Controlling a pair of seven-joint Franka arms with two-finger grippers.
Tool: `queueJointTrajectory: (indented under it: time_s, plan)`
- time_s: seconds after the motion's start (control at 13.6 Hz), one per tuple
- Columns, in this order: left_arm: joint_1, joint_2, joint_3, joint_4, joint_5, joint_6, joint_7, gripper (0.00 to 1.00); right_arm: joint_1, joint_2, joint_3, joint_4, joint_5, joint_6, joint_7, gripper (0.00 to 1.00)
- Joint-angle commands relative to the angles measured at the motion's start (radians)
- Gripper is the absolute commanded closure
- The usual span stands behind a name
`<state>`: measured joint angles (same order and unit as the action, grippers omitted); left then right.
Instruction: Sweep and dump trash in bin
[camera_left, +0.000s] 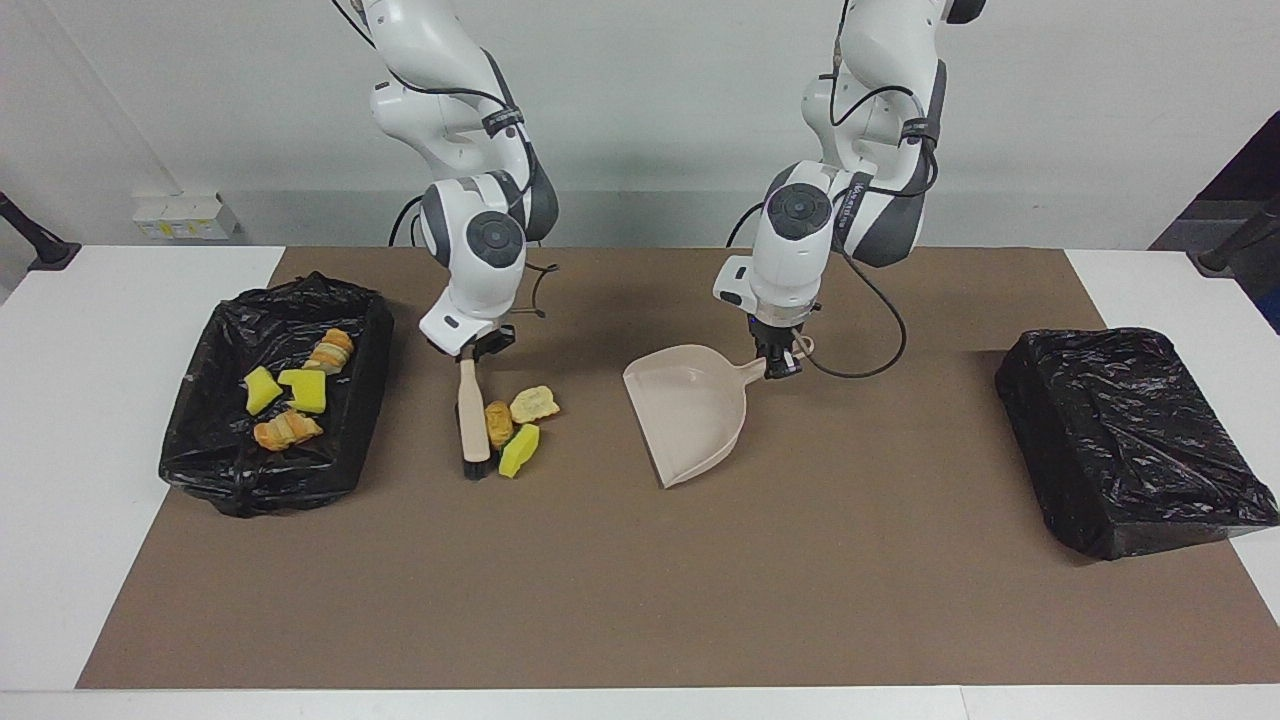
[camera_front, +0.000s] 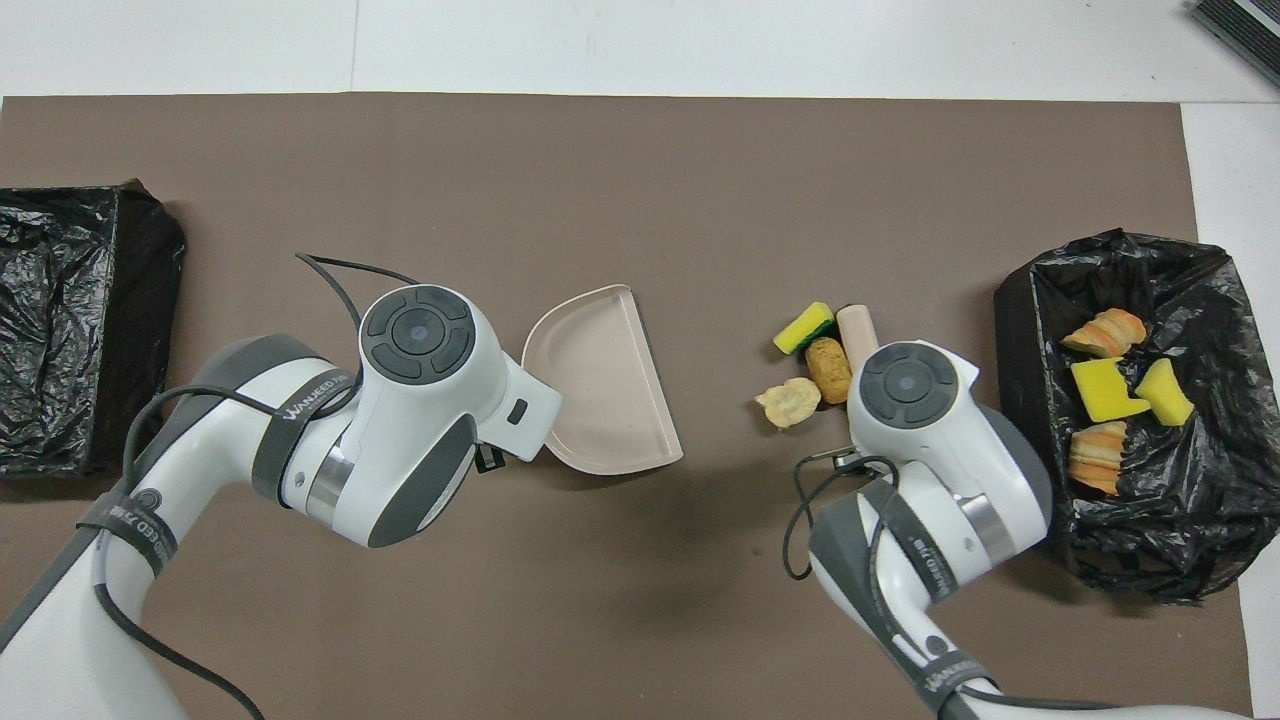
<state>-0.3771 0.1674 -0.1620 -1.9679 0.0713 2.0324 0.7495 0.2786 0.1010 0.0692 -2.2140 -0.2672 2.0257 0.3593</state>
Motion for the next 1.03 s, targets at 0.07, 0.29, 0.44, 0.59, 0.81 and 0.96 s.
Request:
queueJointTrajectory:
  time_s: [0.07, 0.29, 0.44, 0.59, 0.81, 0.96]
  plan:
    - [-0.006, -0.011, 0.01, -0.012, 0.022, -0.003, 0.005, 1.0, 0.099, 0.043, 0.003, 0.075, 0.17, -0.038, 0.087, 1.0]
    - [-0.005, -0.011, 0.01, -0.012, 0.022, -0.003, 0.005, 1.0, 0.19, 0.101, 0.003, 0.149, 0.273, -0.05, 0.172, 1.0]
    - [-0.002, -0.011, 0.01, -0.012, 0.022, -0.001, 0.005, 1.0, 0.229, 0.138, 0.003, 0.207, 0.36, -0.044, 0.198, 1.0]
    - [0.004, -0.011, 0.01, -0.012, 0.022, -0.003, 0.005, 1.0, 0.264, 0.146, 0.004, 0.244, 0.442, -0.039, 0.181, 1.0]
    - [0.01, -0.012, 0.01, -0.012, 0.022, -0.015, 0.01, 1.0, 0.309, 0.148, 0.007, 0.249, 0.615, 0.039, 0.052, 1.0]
    - [0.023, -0.012, 0.01, -0.012, 0.022, -0.017, 0.03, 1.0, 0.304, 0.117, 0.008, 0.264, 0.678, 0.035, 0.024, 1.0]
